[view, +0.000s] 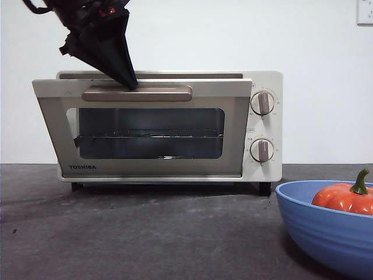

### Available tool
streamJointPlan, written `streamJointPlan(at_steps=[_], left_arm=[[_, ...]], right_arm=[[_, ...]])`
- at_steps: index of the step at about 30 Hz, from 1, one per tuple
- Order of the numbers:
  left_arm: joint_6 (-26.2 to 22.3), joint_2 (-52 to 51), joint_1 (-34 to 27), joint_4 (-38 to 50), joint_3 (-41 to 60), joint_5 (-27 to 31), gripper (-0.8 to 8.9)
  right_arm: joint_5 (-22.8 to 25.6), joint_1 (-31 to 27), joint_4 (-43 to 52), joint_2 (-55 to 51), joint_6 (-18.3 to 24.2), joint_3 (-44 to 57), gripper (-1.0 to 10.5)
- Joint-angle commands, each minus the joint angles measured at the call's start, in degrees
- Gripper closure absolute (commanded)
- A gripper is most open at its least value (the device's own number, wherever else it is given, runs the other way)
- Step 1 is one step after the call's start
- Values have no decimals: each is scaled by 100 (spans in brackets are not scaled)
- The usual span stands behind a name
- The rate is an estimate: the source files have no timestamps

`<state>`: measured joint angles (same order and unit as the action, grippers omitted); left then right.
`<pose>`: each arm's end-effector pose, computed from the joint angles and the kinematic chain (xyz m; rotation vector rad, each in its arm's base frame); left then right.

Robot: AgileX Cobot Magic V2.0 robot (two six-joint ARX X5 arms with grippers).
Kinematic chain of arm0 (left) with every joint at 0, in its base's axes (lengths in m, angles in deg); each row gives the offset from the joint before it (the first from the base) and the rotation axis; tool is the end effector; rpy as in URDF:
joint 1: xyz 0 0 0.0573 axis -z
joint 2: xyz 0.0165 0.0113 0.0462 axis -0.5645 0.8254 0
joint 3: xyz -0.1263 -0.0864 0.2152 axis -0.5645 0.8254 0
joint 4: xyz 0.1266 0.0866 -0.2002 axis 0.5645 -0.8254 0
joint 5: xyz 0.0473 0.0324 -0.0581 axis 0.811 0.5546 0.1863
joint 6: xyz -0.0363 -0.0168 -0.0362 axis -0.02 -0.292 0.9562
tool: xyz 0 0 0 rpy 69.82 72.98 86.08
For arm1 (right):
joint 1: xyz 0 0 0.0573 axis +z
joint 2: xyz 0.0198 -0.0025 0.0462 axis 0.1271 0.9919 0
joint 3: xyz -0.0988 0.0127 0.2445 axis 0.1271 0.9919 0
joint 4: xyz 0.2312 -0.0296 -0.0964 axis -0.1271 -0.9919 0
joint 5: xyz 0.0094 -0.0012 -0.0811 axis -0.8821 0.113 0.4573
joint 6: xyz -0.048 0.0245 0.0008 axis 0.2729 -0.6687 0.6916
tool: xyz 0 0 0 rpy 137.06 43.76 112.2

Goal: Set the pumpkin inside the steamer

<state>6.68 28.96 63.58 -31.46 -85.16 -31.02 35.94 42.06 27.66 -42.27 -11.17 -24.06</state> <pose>0.2552 -0.1528 0.3043 0.2902 0.8860 -0.8612 0.0422 0.0313 0.3541 0.2016 0.4991 0.5765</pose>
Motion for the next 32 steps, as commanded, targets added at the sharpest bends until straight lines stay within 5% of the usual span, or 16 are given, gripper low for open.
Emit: streamJointPlan(at_steps=[1,9,32], left_arm=[[262,9,76,273,411,179,799],[761,-503,313,1412,1593,190,799],[1386,-616,730,2363,2885,295,799]], right_arm=[[9,24,59,9,-26,-66,371],[35,24,61,9,-13,-66,371],[201,24,61,9,28,-66,371]])
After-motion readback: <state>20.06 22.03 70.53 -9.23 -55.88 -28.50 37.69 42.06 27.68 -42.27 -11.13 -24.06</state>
